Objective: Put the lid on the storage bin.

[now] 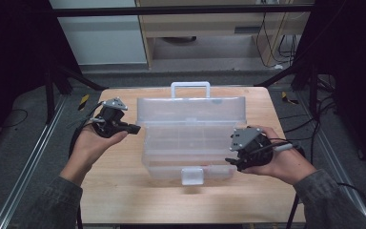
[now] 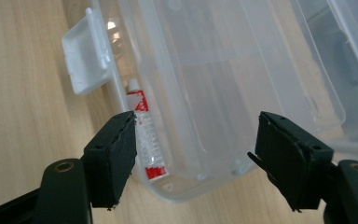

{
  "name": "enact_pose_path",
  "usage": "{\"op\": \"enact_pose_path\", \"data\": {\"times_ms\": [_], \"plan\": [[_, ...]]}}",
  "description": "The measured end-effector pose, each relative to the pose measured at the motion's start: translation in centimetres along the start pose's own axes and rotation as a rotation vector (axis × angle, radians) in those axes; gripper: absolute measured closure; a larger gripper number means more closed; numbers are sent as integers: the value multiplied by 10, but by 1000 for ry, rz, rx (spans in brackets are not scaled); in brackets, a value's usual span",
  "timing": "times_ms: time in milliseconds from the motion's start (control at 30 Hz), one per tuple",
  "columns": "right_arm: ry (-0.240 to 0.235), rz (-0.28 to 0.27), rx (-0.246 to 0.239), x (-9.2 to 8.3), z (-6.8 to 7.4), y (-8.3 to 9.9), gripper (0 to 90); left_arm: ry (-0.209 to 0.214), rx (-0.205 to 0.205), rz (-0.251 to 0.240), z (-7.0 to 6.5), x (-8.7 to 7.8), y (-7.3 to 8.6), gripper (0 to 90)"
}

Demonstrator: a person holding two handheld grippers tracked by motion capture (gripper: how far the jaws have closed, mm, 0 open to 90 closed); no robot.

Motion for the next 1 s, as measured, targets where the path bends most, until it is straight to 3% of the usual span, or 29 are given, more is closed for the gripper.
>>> {"op": "enact_pose_path", "data": {"times_ms": [133,400,800,1000], "plan": [[16,3,43,-4,2,18,242,-15,29,26,-4,4,8,898],[47,29,109,-9,0,43,204,-18,46,29,-9,12,21,898],[77,86,165,4,-7,72,188,-36,84,33,-16,20,36,897],[98,81,199,9,-11,77,168,-50,103,39,-19,22,40,897]]}}
Point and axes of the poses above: each handheld gripper's, and its own axes: x roughly forward along the jaws, y roughly out of its underside, z roughly to its left, the point moved 7 cm from there along x, roughly forward along the jaws, and after that the axes turned 5 degrees about z, right-handed, at the moved point
